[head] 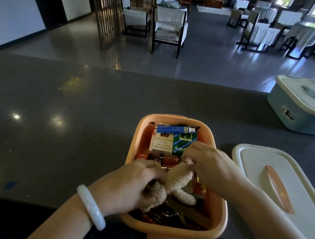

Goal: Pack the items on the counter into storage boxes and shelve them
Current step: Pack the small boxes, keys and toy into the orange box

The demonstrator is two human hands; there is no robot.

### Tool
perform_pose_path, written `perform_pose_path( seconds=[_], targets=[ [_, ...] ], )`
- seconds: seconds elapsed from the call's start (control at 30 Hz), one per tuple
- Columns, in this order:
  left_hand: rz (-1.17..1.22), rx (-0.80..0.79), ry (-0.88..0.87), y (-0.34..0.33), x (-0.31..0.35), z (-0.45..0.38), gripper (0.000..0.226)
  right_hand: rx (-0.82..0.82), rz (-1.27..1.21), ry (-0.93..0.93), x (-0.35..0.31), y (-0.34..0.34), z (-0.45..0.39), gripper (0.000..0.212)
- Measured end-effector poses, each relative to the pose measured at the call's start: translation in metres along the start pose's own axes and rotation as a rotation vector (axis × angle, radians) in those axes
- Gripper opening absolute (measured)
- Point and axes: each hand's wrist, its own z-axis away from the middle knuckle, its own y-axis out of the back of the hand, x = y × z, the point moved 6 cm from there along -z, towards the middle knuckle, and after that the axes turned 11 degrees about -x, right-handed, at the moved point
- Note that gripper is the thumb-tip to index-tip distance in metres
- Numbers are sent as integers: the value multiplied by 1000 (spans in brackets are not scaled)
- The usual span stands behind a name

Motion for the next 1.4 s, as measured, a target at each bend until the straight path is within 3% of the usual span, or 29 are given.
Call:
perform_pose_path(
  seconds=[0.13, 0.3, 0.47, 0.57, 0.7, 0.87, 1.03, 1.2, 1.4],
  targets=[
    [30, -36, 26, -5, -2, -2, 52, -271, -27, -38, 13, -17, 4, 31],
    [93, -27, 51, -2, -8, -1, 51, -32, -223, -55, 17, -5, 6, 19],
    [111, -2, 63, -1, -7, 1, 54, -224, -248, -59, 12, -27, 7, 15],
    [68, -16, 65, -2, -6, 1, 53, -167, -263, -75, 12, -22, 10, 18],
    [92, -32, 47, 2, -3, -3, 56, -62, -284, -89, 7, -12, 13, 41],
    [21, -4, -22, 6, 3, -15, 68, -182, -258, -147, -4, -27, 18, 49],
    [-154, -161, -56, -8, -2, -24, 68, -136, -225, -259, -15, -34, 29, 55],
    [-286, -177, -100, -20, -6, -22, 61, -162, -156, -352, -25, -47, 37, 63],
    [-299, -197, -40, -21, -7, -24, 63, -173, -166, -327, -22, -45, 36, 61]
  ],
)
